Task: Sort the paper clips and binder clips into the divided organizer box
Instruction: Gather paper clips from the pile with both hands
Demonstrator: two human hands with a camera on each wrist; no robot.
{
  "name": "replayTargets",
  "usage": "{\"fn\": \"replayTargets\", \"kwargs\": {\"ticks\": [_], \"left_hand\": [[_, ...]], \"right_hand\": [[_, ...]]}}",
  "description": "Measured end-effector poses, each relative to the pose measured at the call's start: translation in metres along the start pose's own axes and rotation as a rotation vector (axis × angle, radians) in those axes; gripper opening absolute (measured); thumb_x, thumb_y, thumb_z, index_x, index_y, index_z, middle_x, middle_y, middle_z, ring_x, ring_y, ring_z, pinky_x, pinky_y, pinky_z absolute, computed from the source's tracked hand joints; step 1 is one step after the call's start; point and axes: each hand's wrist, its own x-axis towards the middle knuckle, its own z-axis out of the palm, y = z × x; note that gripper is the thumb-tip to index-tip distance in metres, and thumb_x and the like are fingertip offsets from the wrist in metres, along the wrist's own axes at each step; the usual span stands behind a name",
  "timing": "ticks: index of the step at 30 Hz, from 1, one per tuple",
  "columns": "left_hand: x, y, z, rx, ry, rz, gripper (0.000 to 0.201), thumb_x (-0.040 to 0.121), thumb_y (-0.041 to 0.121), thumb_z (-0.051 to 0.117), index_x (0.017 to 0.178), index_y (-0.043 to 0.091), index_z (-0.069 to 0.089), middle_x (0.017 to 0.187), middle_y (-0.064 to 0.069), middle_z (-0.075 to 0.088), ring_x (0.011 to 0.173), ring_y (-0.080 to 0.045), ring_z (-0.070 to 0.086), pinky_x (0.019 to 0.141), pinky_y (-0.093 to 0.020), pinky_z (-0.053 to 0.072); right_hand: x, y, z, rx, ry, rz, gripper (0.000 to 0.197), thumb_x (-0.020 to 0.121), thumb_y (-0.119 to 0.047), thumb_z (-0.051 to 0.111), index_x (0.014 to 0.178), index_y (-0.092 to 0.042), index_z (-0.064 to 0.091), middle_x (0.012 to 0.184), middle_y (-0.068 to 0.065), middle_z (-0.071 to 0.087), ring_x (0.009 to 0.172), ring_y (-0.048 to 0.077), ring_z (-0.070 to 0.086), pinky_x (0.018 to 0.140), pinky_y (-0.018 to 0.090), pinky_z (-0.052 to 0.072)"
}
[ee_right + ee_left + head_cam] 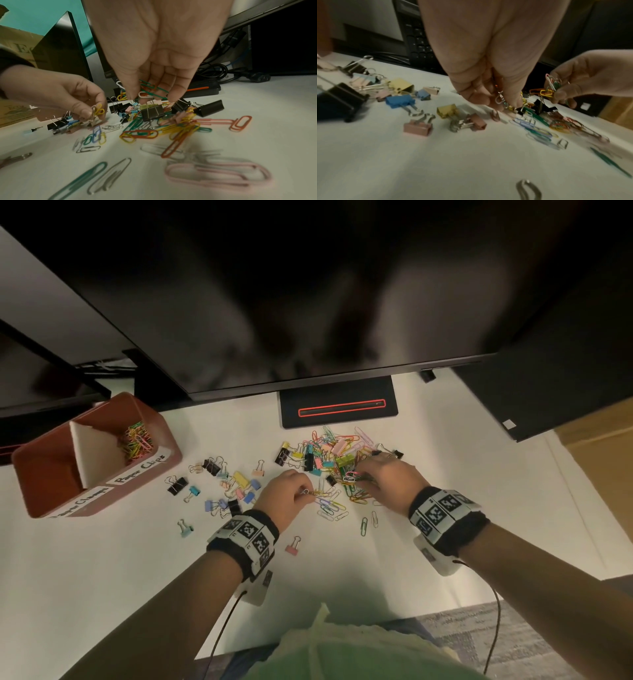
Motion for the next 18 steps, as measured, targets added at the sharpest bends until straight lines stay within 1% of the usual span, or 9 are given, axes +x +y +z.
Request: {"fn": "replayTargets", "kwargs": {"ticks": [1,3,4,6,8,11,13,15,18], "left_hand": [[-0.001,0.0,-0.004,-0.046,0.01,-0.019,0.012,0.083,0.016,0.066,0.091,0.008,0.063,0.094,-0.007,0.061,0.076,-0.019,0.059,0.071,-0.031,0.052],[-0.003,-0.001,-0.012,-0.134,0.013,-0.063,0.01,0.081,0.015,0.068,0.087,0.01,0.062,0.086,-0.005,0.064,0.065,-0.014,0.06,0.058,-0.023,0.051],[-0.005,-0.001,-0.017,-0.165,0.012,-0.082,0.009,0.081,0.016,0.069,0.085,0.012,0.061,0.082,-0.004,0.065,0.06,-0.011,0.06,0.052,-0.019,0.049],[-0.006,-0.004,-0.023,-0.193,0.031,-0.097,0.011,0.08,0.019,0.07,0.082,0.015,0.06,0.077,-0.001,0.067,0.055,-0.008,0.062,0.046,-0.017,0.049],[-0.006,-0.007,-0.03,-0.221,0.066,-0.122,0.01,0.08,0.022,0.07,0.082,0.018,0.062,0.076,0.002,0.067,0.061,-0.008,0.064,0.049,-0.018,0.051],[-0.007,-0.015,-0.04,-0.3,0.107,-0.168,0.01,0.078,0.023,0.071,0.078,0.027,0.061,0.084,-0.003,0.068,0.08,-0.019,0.065,0.07,-0.034,0.058],[-0.01,-0.018,-0.047,-0.341,0.128,-0.178,0.011,0.077,0.021,0.072,0.077,0.025,0.062,0.083,-0.005,0.07,0.081,-0.019,0.066,0.078,-0.036,0.057],[-0.014,-0.022,-0.057,-0.377,0.155,-0.187,0.011,0.077,0.019,0.072,0.077,0.023,0.062,0.079,-0.004,0.07,0.078,-0.018,0.067,0.077,-0.033,0.055],[-0.025,-0.03,-0.08,-0.435,0.204,-0.197,0.011,0.077,0.014,0.072,0.077,0.017,0.062,0.075,-0.004,0.067,0.067,-0.011,0.067,0.068,-0.031,0.053]], "right_hand": [[0.001,-0.002,0.0,0.008,0.002,-0.004,0.028,0.092,-0.027,0.053,0.117,-0.015,0.058,0.112,0.007,0.063,0.106,0.024,0.056,0.083,0.033,0.047],[0.003,-0.007,0.001,0.017,-0.002,-0.012,0.029,0.091,-0.026,0.053,0.117,-0.014,0.059,0.112,0.007,0.063,0.106,0.025,0.056,0.084,0.036,0.05],[0.004,-0.009,0.001,0.016,-0.002,-0.014,0.029,0.091,-0.026,0.053,0.117,-0.014,0.059,0.112,0.008,0.063,0.105,0.025,0.056,0.084,0.036,0.05],[0.005,-0.013,0.001,0.008,0.001,-0.019,0.028,0.092,-0.027,0.053,0.116,-0.014,0.058,0.111,0.007,0.063,0.103,0.024,0.057,0.082,0.032,0.048],[0.005,-0.017,0.0,0.001,0.002,-0.024,0.027,0.093,-0.027,0.052,0.116,-0.015,0.058,0.111,0.006,0.063,0.101,0.023,0.057,0.081,0.03,0.047],[0.008,-0.024,-0.001,-0.003,0.001,-0.032,0.026,0.093,-0.028,0.051,0.114,-0.014,0.058,0.11,0.006,0.064,0.1,0.023,0.058,0.082,0.033,0.049],[0.01,-0.027,-0.001,-0.002,0.0,-0.031,0.026,0.093,-0.028,0.051,0.114,-0.014,0.059,0.109,0.007,0.065,0.099,0.024,0.058,0.082,0.035,0.051],[0.013,-0.033,-0.002,-0.009,-0.005,-0.04,0.027,0.093,-0.029,0.051,0.116,-0.015,0.058,0.11,0.007,0.064,0.1,0.025,0.059,0.083,0.036,0.051],[0.02,-0.052,-0.005,-0.014,0.011,-0.089,0.03,0.093,-0.03,0.051,0.12,-0.016,0.056,0.114,0.005,0.064,0.102,0.023,0.059,0.086,0.035,0.05]]}}
